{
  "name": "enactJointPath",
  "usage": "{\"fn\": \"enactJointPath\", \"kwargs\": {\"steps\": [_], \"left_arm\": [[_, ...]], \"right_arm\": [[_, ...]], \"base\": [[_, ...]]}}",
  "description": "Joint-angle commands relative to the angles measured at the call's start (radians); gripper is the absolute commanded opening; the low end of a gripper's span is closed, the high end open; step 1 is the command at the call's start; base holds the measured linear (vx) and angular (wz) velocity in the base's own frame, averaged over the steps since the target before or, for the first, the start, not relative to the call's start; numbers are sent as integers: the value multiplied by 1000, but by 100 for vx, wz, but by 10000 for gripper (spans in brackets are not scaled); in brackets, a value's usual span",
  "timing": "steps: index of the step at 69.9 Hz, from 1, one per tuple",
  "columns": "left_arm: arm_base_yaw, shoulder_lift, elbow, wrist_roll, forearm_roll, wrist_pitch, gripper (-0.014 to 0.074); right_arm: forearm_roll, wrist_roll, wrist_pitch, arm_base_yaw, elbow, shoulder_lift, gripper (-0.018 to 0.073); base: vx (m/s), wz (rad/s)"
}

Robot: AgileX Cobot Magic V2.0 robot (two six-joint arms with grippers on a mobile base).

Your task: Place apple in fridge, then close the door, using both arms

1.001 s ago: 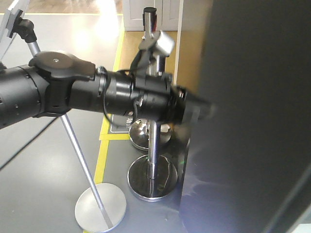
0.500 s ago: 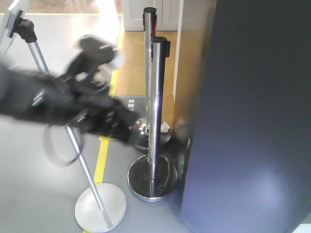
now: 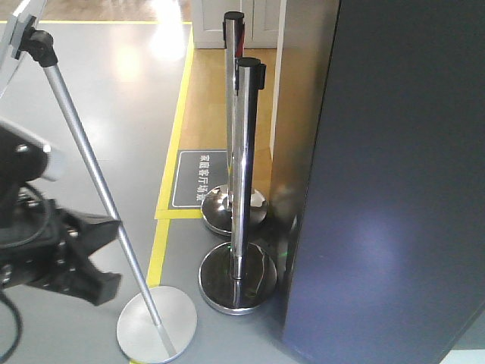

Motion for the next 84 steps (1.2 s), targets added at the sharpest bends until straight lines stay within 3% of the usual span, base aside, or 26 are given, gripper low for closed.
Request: {"fn": "enactJointPath", "kwargs": {"steps": [1, 16, 35, 51, 64, 84], "left_arm": [[-4, -23, -23, -143, 118, 27, -6], [-4, -17, -23, -168, 132, 209, -6], [-4, -19, -23, -168, 132, 224, -6], [-4, -19, -23, -168, 132, 224, -6], [-4, -19, -23, -168, 132, 224, -6], [-4, -19, -23, -168, 132, 224, -6]], "right_arm": [[16, 5, -87, -4, -21, 15, -9], [28, 10, -95, -4, -21, 15, -9], [30, 27, -271, -4, -22, 35, -8], [-41, 62, -361, -4, -27, 198, -6], [-247, 145, -497, -4, -49, 352, -6], [-767, 479, -518, -7, -225, 555, -3]], "base": [[0, 0], [0, 0], [0, 0], [0, 0], [0, 0], [0, 0]]}}
